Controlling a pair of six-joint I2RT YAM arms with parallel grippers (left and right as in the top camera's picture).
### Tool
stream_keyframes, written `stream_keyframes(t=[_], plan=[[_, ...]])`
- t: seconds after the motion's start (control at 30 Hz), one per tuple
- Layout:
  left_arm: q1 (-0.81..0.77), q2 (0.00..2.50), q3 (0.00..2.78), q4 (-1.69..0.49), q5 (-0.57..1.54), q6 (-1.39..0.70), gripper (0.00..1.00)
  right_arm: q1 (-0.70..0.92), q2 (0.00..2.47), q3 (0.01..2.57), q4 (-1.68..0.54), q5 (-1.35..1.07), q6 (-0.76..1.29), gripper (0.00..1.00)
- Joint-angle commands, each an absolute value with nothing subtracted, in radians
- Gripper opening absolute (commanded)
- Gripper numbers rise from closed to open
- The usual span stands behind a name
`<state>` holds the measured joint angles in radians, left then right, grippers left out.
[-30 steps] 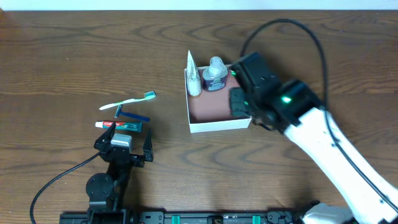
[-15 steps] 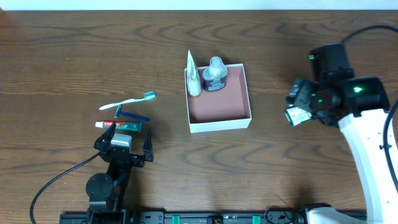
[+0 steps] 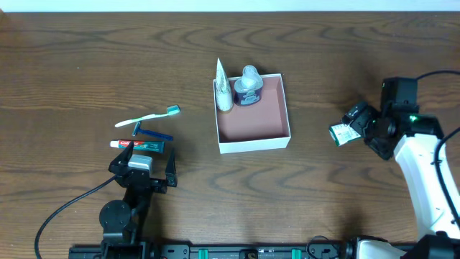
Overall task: Pack container
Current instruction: 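Release the bottle and move the right gripper to the soap bar box, then grasp the green soap bar box with the right gripper and lift it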
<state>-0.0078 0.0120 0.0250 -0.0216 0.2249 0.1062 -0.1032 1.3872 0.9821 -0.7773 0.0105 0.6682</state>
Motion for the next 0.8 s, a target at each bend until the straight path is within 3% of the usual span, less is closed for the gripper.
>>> stream_keyframes(t=[0.0, 0.3, 0.6, 0.77], plan=[[-0.011, 0.011, 0.004, -0.051, 0.227, 0.115, 0.98, -0.112, 1.402, 0.913, -0.686, 0.007, 0.68, 0.96], [-0.011, 0.011, 0.004, -0.051, 0.227, 0.115, 0.98, -0.112, 1.594, 0.836, -0.424, 0.01, 0.68, 0.97], [-0.011, 0.011, 0.004, -0.051, 0.227, 0.115, 0.98, -0.112, 1.726, 0.836, -0.324, -0.001, 0.687, 0.96], [-0.011, 0.011, 0.004, -0.051, 0.227, 0.115, 0.98, -0.112, 1.78, 0.836, -0.307, -0.021, 0.695, 0.87]])
